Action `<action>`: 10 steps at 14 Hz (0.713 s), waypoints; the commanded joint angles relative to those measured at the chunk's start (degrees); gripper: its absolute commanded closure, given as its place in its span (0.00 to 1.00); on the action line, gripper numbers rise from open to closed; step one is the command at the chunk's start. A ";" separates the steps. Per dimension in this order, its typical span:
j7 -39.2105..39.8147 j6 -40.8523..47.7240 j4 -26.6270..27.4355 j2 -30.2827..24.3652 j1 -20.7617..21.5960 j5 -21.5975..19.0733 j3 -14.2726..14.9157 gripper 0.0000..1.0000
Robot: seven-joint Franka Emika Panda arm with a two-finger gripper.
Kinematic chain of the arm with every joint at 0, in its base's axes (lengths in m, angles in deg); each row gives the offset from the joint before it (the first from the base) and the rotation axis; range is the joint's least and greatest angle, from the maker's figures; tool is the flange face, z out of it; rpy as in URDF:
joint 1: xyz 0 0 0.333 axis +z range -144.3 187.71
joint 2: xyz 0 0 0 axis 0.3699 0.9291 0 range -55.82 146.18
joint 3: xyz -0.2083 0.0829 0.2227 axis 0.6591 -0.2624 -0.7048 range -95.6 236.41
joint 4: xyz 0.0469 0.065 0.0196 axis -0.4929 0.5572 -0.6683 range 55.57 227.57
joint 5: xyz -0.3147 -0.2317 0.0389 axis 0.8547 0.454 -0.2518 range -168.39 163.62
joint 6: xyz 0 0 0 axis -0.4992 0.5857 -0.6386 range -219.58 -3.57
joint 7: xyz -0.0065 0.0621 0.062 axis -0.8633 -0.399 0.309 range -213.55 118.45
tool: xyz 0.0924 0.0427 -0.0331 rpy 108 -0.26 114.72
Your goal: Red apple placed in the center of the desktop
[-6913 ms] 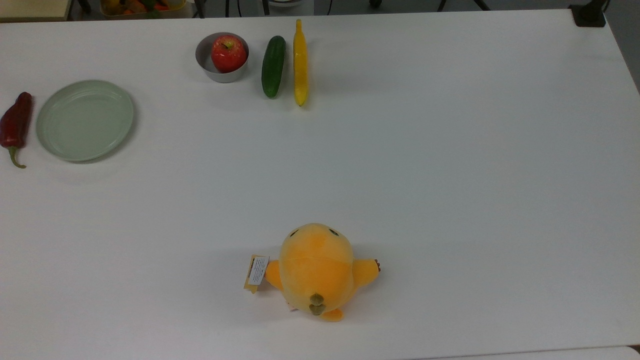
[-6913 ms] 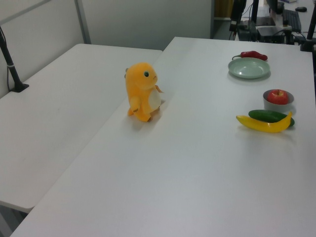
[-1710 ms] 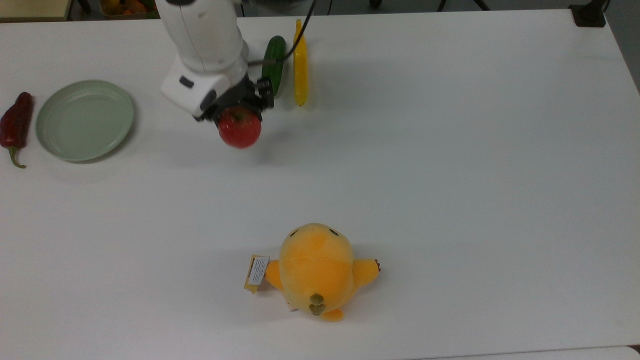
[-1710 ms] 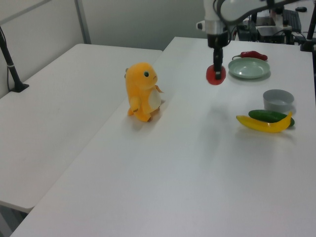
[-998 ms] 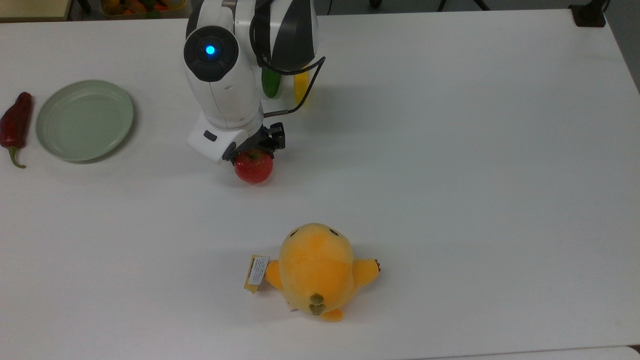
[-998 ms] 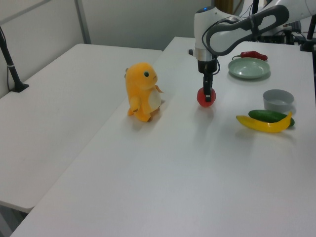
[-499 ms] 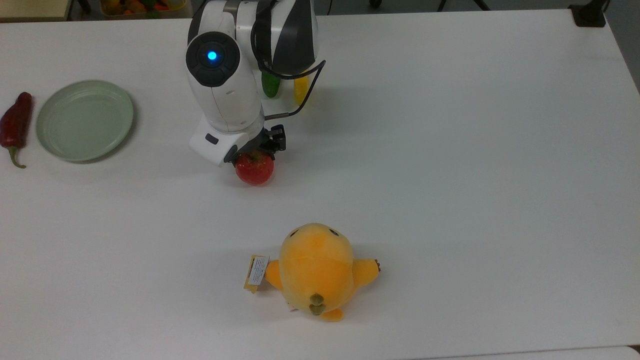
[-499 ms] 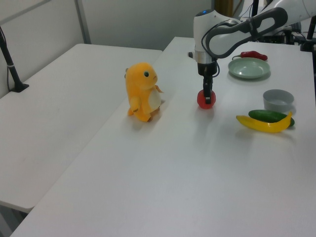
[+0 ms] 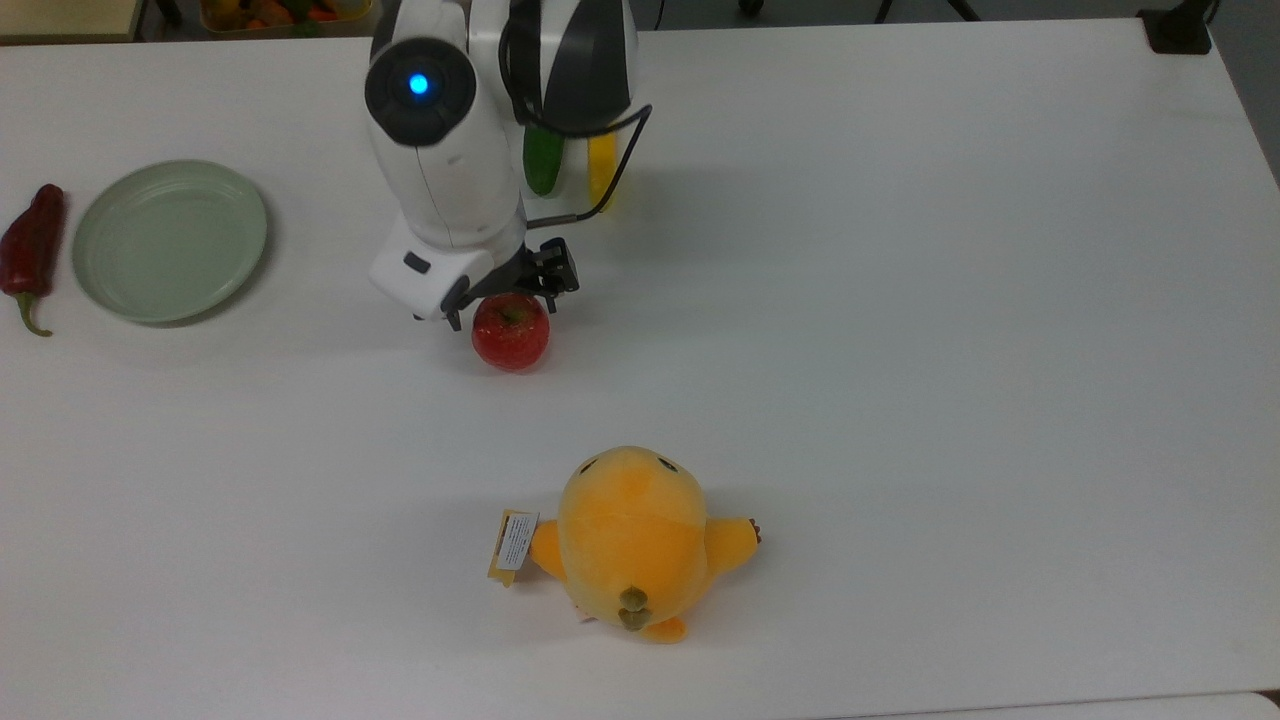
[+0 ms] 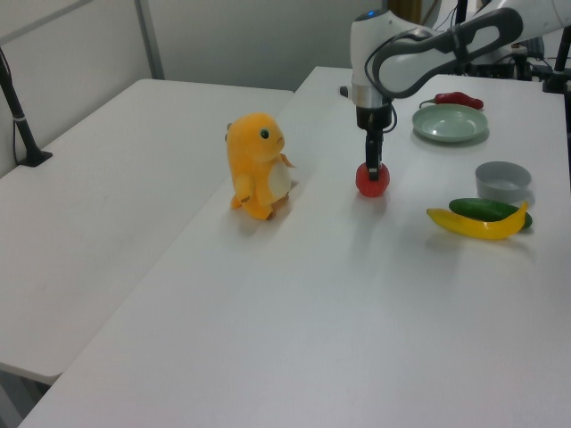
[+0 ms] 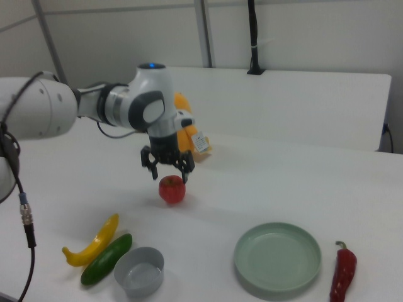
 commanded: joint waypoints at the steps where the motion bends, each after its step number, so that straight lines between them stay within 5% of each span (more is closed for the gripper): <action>1: -7.37 1.68 1.72 -10.94 0.40 -0.49 -0.09 0.00; 5: -16.32 16.50 1.54 -25.96 0.31 -0.57 -0.09 0.00; 10: -18.82 23.05 6.61 -34.59 3.21 -0.84 0.70 0.00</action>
